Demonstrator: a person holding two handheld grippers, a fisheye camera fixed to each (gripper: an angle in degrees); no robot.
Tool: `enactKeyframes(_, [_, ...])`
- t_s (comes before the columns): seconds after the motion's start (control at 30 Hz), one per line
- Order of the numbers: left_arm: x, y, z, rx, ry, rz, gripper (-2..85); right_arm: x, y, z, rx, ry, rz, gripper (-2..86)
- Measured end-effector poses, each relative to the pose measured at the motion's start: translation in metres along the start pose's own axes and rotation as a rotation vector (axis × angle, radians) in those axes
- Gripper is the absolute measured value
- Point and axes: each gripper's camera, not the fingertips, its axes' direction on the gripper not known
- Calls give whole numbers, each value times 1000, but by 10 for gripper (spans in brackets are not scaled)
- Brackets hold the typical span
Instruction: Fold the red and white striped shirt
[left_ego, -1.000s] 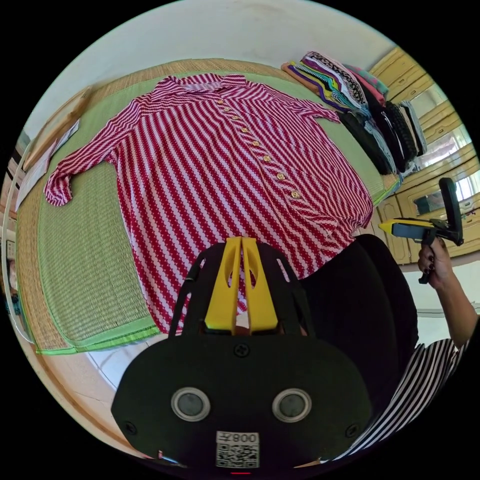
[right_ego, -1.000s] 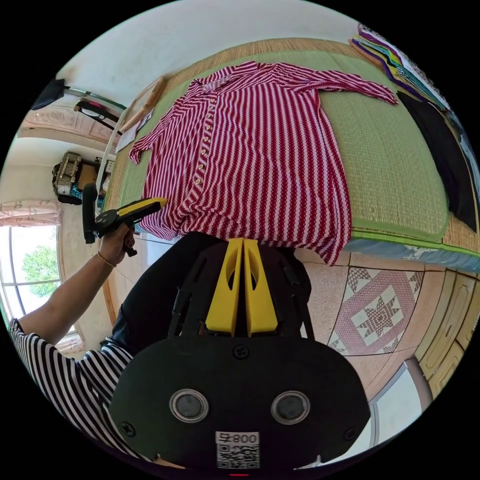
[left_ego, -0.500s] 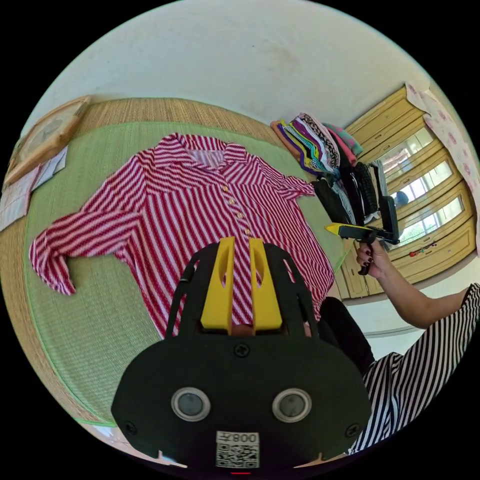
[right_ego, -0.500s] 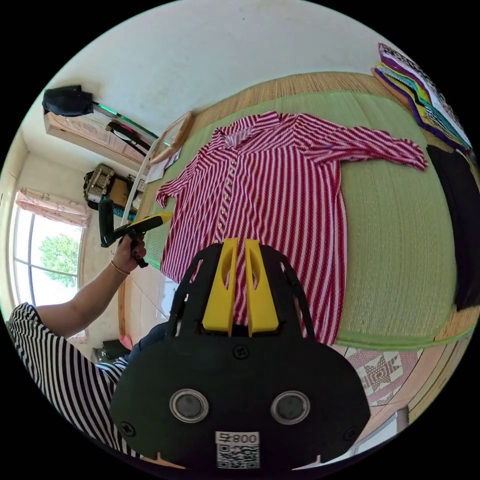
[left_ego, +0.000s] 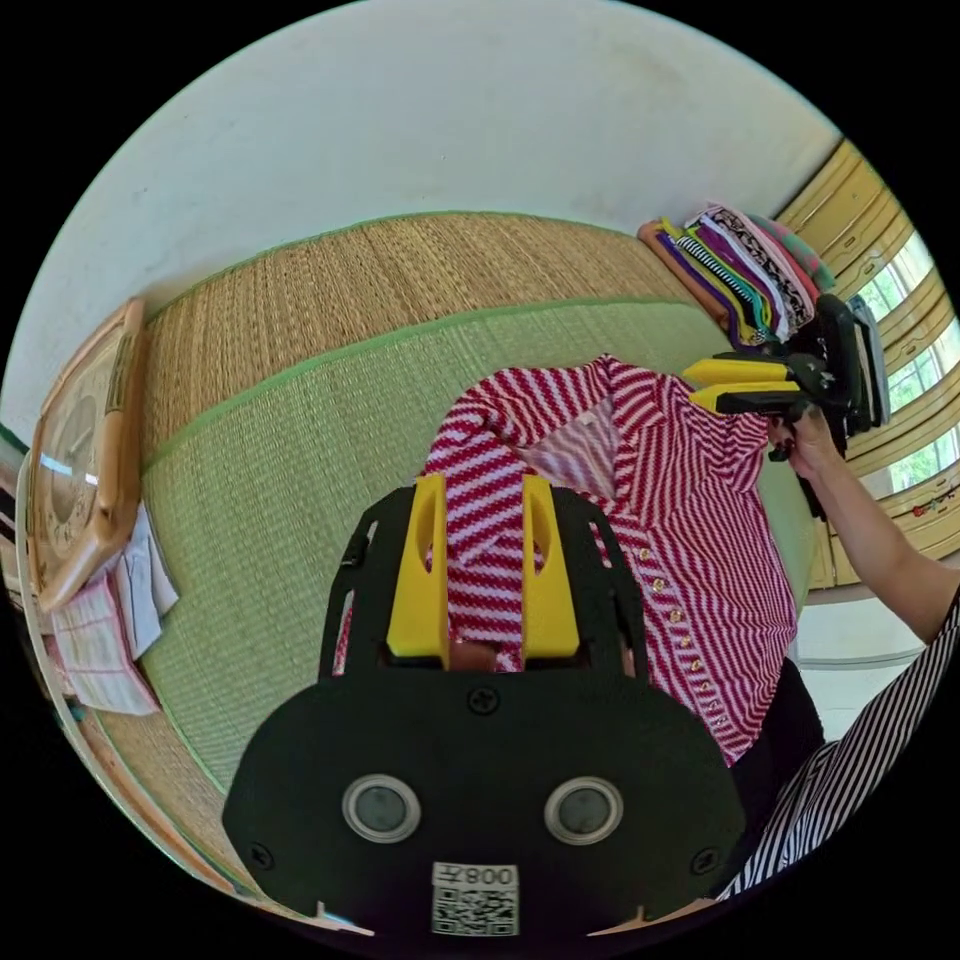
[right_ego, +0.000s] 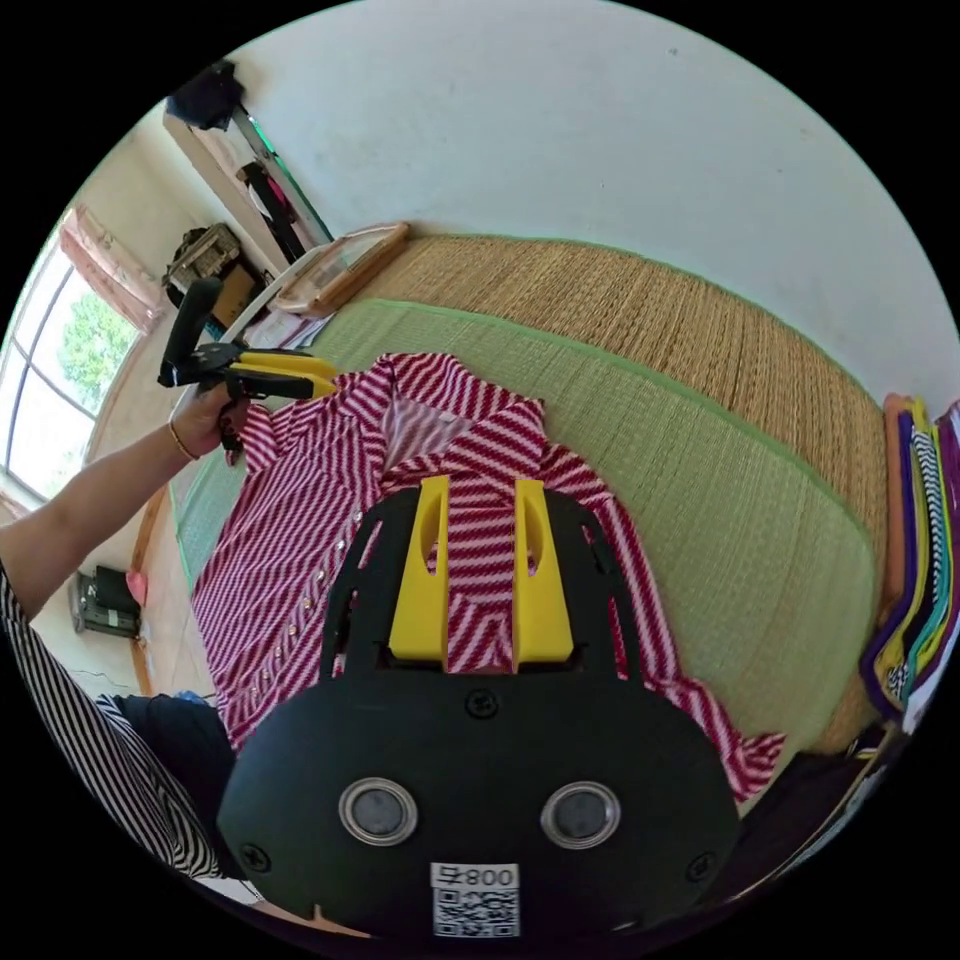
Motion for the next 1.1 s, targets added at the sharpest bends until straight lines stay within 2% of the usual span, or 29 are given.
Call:
enactKeyframes(0.2, [-10, -44, 39, -95, -88, 116, 100, -2, -37, 41, -67, 77, -94, 101])
enactKeyframes(0.27, [-5, -55, 48, -113, -139, 172, 77, -10, -44, 53, -97, 124, -119, 76])
enactKeyframes(0.4, [-11, -60, 48, -123, -131, 194, 34, -18, -44, 47, -89, 148, -142, 31])
enactKeyframes(0.5, [-32, -55, 28, -79, 34, 183, 28, -10, -36, 15, -38, 51, -126, 16])
enactKeyframes(0.67, [-101, -58, 29, -63, 359, 51, 24, 36, -22, -36, 106, -293, 5, 14])
enactKeyframes(0.77, [-126, -69, 53, -55, 403, -51, 24, 40, -35, -22, 61, -258, 64, 17])
enactKeyframes(0.93, [-137, -83, 100, -92, 209, -132, 31, 39, -59, 24, -51, -132, 147, 33])
enactKeyframes(1.1, [-136, -68, 107, 46, 99, -154, 43, 35, -62, 27, -28, -57, 168, 57])
